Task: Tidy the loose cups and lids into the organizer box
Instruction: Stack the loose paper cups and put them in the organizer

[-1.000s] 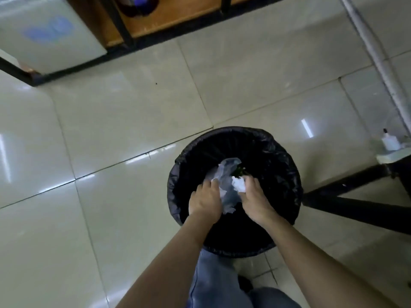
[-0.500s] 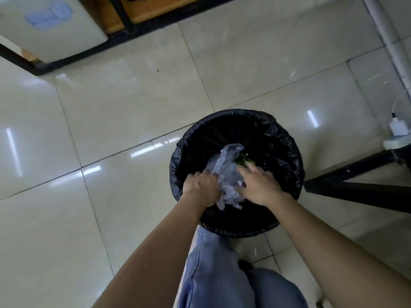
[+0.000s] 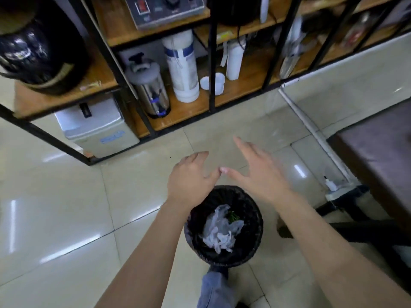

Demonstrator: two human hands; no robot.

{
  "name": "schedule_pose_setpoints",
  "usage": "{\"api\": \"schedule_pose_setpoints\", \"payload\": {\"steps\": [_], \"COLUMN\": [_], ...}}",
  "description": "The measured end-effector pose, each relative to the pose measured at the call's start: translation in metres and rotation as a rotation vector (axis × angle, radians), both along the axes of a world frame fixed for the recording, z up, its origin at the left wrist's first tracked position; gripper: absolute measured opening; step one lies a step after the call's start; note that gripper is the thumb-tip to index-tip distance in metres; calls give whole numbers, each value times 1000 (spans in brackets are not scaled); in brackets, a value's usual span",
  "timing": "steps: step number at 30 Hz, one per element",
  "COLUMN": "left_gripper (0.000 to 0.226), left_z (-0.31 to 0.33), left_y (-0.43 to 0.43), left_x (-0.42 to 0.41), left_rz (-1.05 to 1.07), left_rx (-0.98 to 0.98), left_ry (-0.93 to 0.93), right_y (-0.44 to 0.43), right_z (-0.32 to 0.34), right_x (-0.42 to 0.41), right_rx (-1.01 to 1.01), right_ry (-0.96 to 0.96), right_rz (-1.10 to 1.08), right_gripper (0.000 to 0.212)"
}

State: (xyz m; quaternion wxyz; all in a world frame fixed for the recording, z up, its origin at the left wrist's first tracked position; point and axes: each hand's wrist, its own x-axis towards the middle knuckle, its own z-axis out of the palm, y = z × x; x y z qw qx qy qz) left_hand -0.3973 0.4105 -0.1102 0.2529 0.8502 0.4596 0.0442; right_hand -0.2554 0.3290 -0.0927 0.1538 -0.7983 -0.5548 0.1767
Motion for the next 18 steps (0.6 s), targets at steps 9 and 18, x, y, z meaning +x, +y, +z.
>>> {"api": "schedule_pose_setpoints", "payload": {"steps": [9, 18], "left_gripper": [81, 61], "left_z": [149, 230], "left_y": [2, -56], "left_x": [57, 156], "left_rz": [-187, -492], "left_rx": [176, 195], "left_ry": [-231, -380], "right_y": [-31, -125], "right_z": [143, 216], "right_x": [48, 110], "right_rx": [246, 321], "right_ry": [-241, -340], "right_rz": [-186, -497], "right_gripper": [85, 79]}}
